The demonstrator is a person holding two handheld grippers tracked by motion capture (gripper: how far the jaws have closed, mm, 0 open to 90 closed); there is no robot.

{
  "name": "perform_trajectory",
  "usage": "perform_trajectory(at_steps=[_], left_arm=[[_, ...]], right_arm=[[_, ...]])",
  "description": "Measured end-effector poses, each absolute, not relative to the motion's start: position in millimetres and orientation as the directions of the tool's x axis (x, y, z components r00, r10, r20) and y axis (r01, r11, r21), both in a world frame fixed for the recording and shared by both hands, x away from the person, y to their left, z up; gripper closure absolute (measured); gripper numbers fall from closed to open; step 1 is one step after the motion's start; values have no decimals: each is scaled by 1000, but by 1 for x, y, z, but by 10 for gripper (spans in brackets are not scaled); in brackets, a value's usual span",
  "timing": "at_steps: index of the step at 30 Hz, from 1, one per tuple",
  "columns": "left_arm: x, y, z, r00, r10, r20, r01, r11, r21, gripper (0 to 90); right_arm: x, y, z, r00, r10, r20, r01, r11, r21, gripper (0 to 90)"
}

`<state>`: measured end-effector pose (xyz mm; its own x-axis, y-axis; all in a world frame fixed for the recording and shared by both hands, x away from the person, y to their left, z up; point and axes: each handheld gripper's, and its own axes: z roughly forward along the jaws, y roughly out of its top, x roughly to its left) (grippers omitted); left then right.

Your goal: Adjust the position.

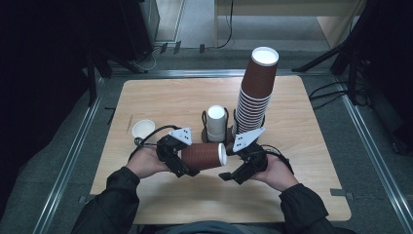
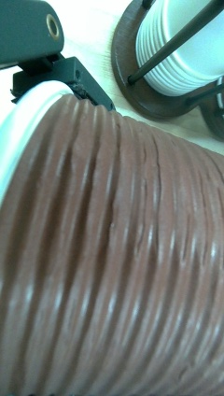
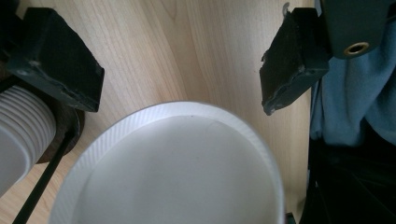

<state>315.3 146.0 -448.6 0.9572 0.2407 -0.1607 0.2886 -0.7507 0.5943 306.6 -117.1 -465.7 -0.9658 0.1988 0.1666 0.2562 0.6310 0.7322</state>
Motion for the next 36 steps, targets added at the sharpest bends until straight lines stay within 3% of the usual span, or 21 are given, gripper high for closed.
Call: perform_trajectory(at_steps=[3,13,21,36], left_arm=[[319,144,-451,959,217,-180,281,-773,568,83],[319,131,-460,972,215,-99,236,-848,475,83],[316,123,-469,971,220,-90,237,-876,421,83],[308,109,-471,980,181,-84,200,-897,395,83]], right_arm=[[307,-117,-466,-966,197,165,254,646,720,145],[307,-114,-470,-974,198,114,221,685,694,145],[305,-107,-469,-977,184,112,210,700,683,145],[301,-83,-477,-986,151,75,163,746,645,149]])
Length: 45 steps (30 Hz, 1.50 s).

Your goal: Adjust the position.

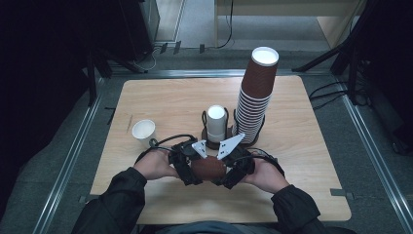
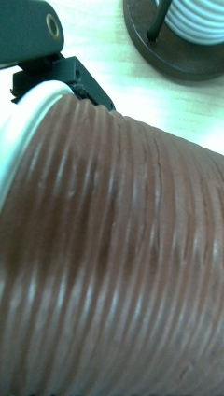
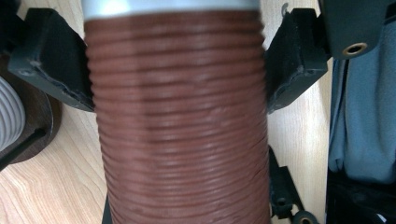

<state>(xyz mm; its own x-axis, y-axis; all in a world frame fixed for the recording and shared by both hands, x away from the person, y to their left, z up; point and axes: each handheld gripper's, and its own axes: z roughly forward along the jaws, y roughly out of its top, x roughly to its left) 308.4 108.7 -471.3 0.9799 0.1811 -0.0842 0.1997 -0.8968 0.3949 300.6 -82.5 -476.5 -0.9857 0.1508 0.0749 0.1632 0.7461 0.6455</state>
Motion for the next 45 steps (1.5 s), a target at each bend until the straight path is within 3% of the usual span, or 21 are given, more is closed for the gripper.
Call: perform_trajectory(at_steps=[4,15,20,22,45], left_arm=[[308,107,-472,979,181,-89,201,-898,392,83],[305,108,-472,980,177,-94,200,-897,395,78],[305,110,-469,981,172,-87,193,-881,433,58],[306,113,-468,979,180,-94,204,-871,447,0],[307,145,-454,957,257,-134,287,-764,579,0]], right_arm=[[300,-80,-478,-988,133,78,152,752,641,198],[297,-79,-478,-992,105,76,129,763,633,218],[298,-81,-476,-991,109,73,130,752,646,215],[298,-83,-475,-992,108,68,126,751,648,214],[304,-111,-467,-984,154,85,169,687,707,212]])
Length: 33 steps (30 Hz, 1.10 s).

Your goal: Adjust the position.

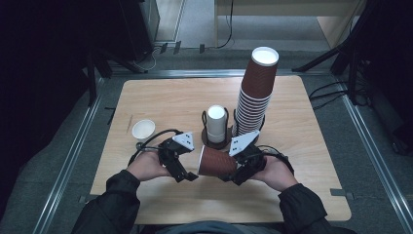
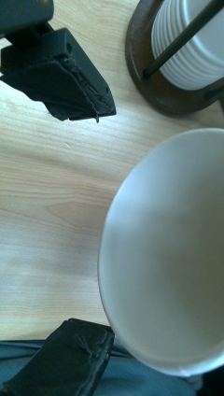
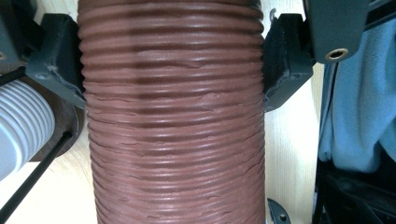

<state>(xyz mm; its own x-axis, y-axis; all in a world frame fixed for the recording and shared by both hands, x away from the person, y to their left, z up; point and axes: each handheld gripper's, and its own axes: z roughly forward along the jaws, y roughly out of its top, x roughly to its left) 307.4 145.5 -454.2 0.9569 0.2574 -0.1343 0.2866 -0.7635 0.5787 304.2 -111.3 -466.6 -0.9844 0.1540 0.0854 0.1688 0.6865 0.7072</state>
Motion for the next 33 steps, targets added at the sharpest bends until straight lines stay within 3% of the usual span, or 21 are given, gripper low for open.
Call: perform_trajectory(at_steps=[16,33], left_arm=[[307,145,-449,938,263,-227,346,-636,690,0],[305,131,-450,937,216,-274,349,-613,709,0]], right_arm=[[303,-118,-460,-986,133,97,160,627,763,211],[298,-109,-459,-993,81,92,122,595,795,211]])
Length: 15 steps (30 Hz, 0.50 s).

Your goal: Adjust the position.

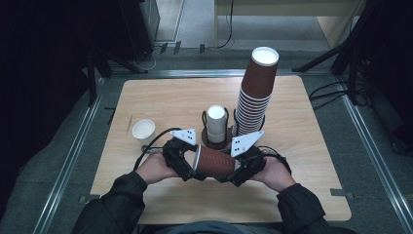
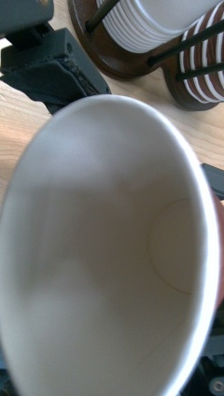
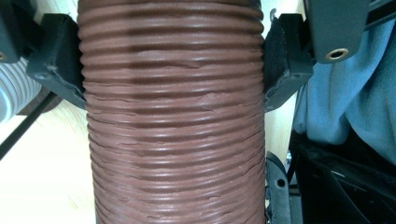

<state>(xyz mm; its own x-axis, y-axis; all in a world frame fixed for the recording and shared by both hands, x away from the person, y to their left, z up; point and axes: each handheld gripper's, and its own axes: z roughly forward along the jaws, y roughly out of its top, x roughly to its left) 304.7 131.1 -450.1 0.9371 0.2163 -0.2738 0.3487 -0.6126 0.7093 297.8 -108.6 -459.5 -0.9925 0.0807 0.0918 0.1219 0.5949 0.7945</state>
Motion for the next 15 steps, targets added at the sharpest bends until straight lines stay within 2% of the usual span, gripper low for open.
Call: perform_trajectory(at_steps=[3,7,15], left_arm=[[303,131,-449,939,203,-278,344,-605,718,0],[303,133,-446,941,194,-276,337,-595,730,65],[304,134,-445,943,183,-277,330,-609,721,91]], right_arm=[[297,-107,-459,-993,76,92,119,582,804,211],[297,-106,-459,-994,67,84,107,572,813,212],[296,-106,-459,-995,66,71,96,574,813,213]])
